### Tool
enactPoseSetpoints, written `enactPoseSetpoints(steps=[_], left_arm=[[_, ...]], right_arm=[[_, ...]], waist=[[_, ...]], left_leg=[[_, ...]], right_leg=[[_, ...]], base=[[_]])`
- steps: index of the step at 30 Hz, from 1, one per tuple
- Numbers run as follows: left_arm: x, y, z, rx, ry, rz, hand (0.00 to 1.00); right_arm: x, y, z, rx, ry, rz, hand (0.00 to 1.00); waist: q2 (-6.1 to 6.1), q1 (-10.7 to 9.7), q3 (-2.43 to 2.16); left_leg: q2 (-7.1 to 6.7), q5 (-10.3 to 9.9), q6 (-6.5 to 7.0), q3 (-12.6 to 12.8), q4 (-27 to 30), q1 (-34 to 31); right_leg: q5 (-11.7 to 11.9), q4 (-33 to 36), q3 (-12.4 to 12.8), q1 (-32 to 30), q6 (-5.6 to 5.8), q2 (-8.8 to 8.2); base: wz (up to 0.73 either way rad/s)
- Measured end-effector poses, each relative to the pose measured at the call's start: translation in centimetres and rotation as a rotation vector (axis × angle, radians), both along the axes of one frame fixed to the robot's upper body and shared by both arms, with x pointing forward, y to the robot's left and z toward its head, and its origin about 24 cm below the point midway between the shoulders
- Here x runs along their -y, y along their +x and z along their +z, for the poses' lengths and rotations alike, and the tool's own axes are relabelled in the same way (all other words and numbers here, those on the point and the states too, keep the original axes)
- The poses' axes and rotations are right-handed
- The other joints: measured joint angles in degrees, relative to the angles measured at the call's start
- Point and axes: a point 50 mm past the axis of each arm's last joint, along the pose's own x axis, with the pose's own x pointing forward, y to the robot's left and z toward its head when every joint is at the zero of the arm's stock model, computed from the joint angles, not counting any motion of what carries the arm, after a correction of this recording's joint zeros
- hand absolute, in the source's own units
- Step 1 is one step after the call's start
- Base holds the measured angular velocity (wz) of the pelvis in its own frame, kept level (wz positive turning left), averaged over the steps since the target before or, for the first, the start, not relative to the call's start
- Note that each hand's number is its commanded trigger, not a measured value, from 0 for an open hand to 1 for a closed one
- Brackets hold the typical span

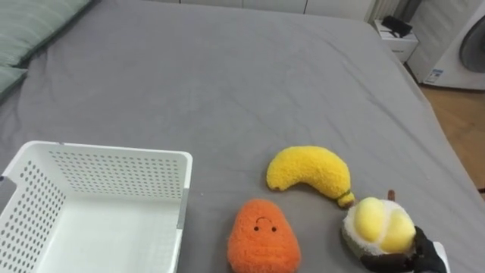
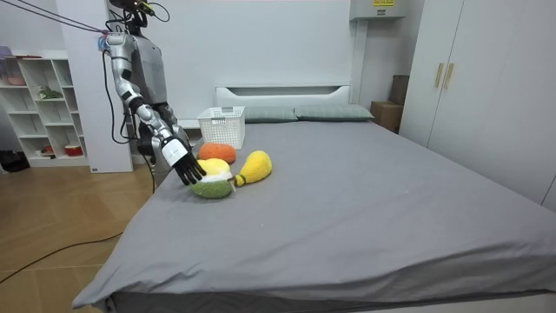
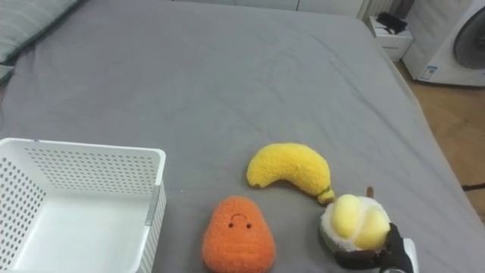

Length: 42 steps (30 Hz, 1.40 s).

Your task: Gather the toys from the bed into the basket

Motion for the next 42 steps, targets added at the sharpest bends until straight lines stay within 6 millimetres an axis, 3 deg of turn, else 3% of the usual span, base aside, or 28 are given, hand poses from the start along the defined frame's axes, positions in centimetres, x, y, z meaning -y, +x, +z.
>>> enactPoseSetpoints(steps=[10,11,12,13,15,23,28,42], left_arm=[[0.2,0.2,-0.1,0.005,-0.032,-0.012,0.0],[0.2,0.2,-0.1,0.006,-0.032,-0.012,0.0],[0.2,0.2,-0.1,0.005,-0.034,-0.011,0.0],[0.3,0.1,-0.1,0.002,-0.036,-0.011,0.0],[0.3,0.0,-0.1,0.001,-0.041,-0.009,0.0],[0.5,-0.1,-0.2,-0.003,-0.045,-0.002,0.0],[0.6,-0.3,-0.2,-0.007,-0.037,0.009,0.0],[0.4,-0.3,-0.2,0.006,-0.031,0.041,0.0]], right_arm=[[-0.1,1.7,0.8,0.046,-0.023,-0.002,0.0],[-0.1,1.9,0.8,0.049,-0.023,-0.001,0.07],[-0.2,2.4,1.0,0.062,-0.022,0.002,1.0],[-0.3,3.0,1.3,0.079,-0.021,0.001,1.0],[-0.3,3.8,1.8,0.11,-0.012,-0.016,1.0],[1.0,4.3,2.8,0.241,0.084,-0.267,1.0],[1.0,4.3,2.8,0.24,0.079,-0.269,1.0],[0.5,4.1,2.2,0.2,0.118,-0.163,1.0]], waist=[[-0.39,1.5,0.15],[-0.43,1.6,0.18],[-0.47,1.8,0.41],[-0.41,2.0,0.63],[-0.26,2.3,0.62],[0.66,2.2,0.09],[1.28,1.8,0.01],[0.53,2.6,0.02]], left_leg=[[-0.03,0.0,0.0,-0.6,0.5,0.0],[-0.07,0.0,0.0,-0.8,0.5,0.0],[-0.08,0.0,0.01,-0.9,0.5,-0.1],[-0.08,0.0,0.01,-0.9,0.5,-0.2],[-0.09,0.0,0.01,-1.0,0.5,-0.4],[-0.23,0.0,0.01,-2.4,0.6,-1.0],[-0.24,0.0,-0.02,-2.6,0.8,-0.5],[-0.24,0.0,-0.03,-2.5,0.8,-0.3]], right_leg=[[0.0,-0.1,-0.6,-0.1,-0.02,-0.1],[0.0,-0.1,-0.7,-0.1,-0.02,-0.14],[0.0,-0.2,-0.7,-0.2,-0.02,-0.17],[0.0,-0.2,-0.7,-0.2,-0.01,-0.17],[0.0,-0.2,-0.9,-0.4,0.0,-0.19],[0.0,-0.3,-1.9,0.3,-0.06,-0.14],[0.0,-1.0,-1.9,0.4,-0.07,-0.15],[-0.1,-1.0,-2.3,0.8,-0.09,-0.19]], base=[[0.01],[0.09],[0.05],[0.0],[0.0],[0.07],[0.01],[0.01]])
